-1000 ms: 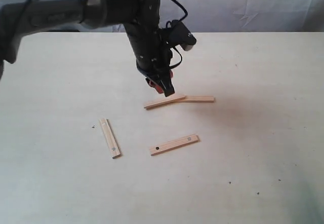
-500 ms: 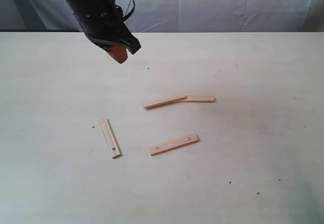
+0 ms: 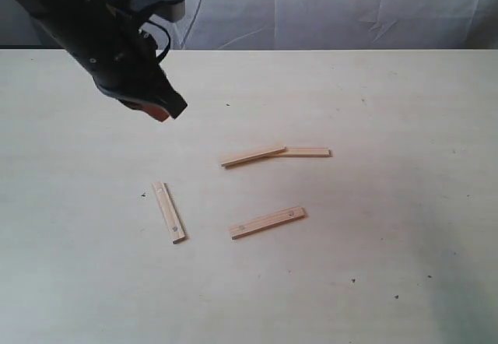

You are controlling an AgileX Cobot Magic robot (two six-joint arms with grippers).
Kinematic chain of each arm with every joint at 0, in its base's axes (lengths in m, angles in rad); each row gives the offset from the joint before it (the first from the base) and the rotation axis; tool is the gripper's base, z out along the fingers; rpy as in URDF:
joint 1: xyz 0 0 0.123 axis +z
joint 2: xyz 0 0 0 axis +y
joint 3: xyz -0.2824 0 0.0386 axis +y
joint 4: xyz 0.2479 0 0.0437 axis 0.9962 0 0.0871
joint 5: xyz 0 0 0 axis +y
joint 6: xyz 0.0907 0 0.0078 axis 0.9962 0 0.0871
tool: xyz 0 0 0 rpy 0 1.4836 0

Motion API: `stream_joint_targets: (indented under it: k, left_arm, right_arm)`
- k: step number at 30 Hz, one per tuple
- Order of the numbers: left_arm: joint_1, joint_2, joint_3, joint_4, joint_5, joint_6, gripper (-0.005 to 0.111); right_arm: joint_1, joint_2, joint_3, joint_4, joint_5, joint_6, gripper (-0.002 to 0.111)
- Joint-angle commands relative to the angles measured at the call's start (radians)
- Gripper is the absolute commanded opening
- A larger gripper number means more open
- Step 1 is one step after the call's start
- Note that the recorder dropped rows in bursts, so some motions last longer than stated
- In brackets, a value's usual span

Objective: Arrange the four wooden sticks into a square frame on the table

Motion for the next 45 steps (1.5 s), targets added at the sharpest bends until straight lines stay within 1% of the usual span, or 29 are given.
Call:
stream_joint_targets:
  k: [1, 4, 12, 14, 16, 18, 21, 25, 29, 30, 31, 34, 37, 38, 41, 42, 45]
  left_arm:
    - [0.001, -0.008, 0.064, -0.003, -0.059, 0.011, 0.000]
    - [0.001, -0.008, 0.087, -0.031, -0.091, 0.020, 0.000]
    - [0.001, -0.008, 0.093, -0.048, -0.095, 0.028, 0.000]
    - [0.001, -0.008, 0.093, -0.048, -0.102, 0.028, 0.000]
    - [0.001, -0.008, 0.093, -0.056, -0.119, 0.028, 0.000]
    - [0.001, -0.008, 0.093, -0.062, -0.142, 0.028, 0.000]
    - [0.001, -0.008, 0.093, -0.062, -0.182, 0.028, 0.000]
    - [0.000, 0.009, 0.093, -0.080, -0.214, 0.021, 0.000]
    - [0.000, 0.085, 0.093, -0.120, -0.255, 0.021, 0.000]
    - [0.000, 0.102, 0.093, -0.139, -0.271, 0.021, 0.000]
    - [-0.004, 0.140, 0.091, -0.176, -0.315, 0.025, 0.000]
    - [-0.015, 0.191, 0.064, -0.226, -0.359, 0.025, 0.000]
    - [-0.034, 0.242, 0.016, -0.247, -0.358, 0.029, 0.000]
    - [-0.049, 0.276, -0.016, -0.255, -0.376, 0.029, 0.000]
    - [-0.062, 0.354, -0.069, -0.285, -0.381, 0.022, 0.000]
    - [-0.063, 0.386, -0.079, -0.315, -0.390, 0.022, 0.000]
    - [-0.063, 0.420, -0.081, -0.346, -0.417, 0.022, 0.000]
  right_arm:
    - [-0.006, -0.006, 0.001, 0.001, -0.131, -0.005, -0.001]
    - [-0.006, -0.006, 0.001, 0.023, -0.186, -0.005, -0.001]
    - [-0.006, -0.006, 0.001, 0.023, -0.223, -0.001, -0.001]
    - [-0.006, -0.006, -0.021, 0.023, -0.167, 0.008, -0.001]
    - [-0.006, 0.014, -0.082, 0.019, -0.039, 0.002, -0.001]
    - [-0.006, 0.088, -0.168, 0.000, 0.079, -0.013, -0.001]
    - [-0.006, 0.261, -0.309, -0.003, 0.236, -0.015, -0.001]
    - [-0.006, 0.533, -0.495, 0.005, 0.393, -0.015, -0.001]
    - [0.017, 0.864, -0.664, 0.086, 0.549, -0.060, -0.001]
    - [0.031, 0.941, -0.704, 0.117, 0.578, -0.091, -0.001]
    - [0.059, 1.081, -0.768, 0.176, 0.608, -0.157, -0.001]
    - [0.113, 1.275, -0.861, 0.225, 0.617, -0.212, -0.001]
    - [0.158, 1.451, -0.944, 0.225, 0.617, -0.230, -0.001]
    - [0.182, 1.558, -1.002, 0.237, 0.620, -0.266, -0.001]
    - [0.195, 1.725, -1.119, 0.267, 0.657, -0.307, -0.001]
    - [0.195, 1.804, -1.179, 0.308, 0.686, -0.349, -0.001]
    - [0.195, 1.911, -1.255, 0.414, 0.729, -0.448, -0.001]
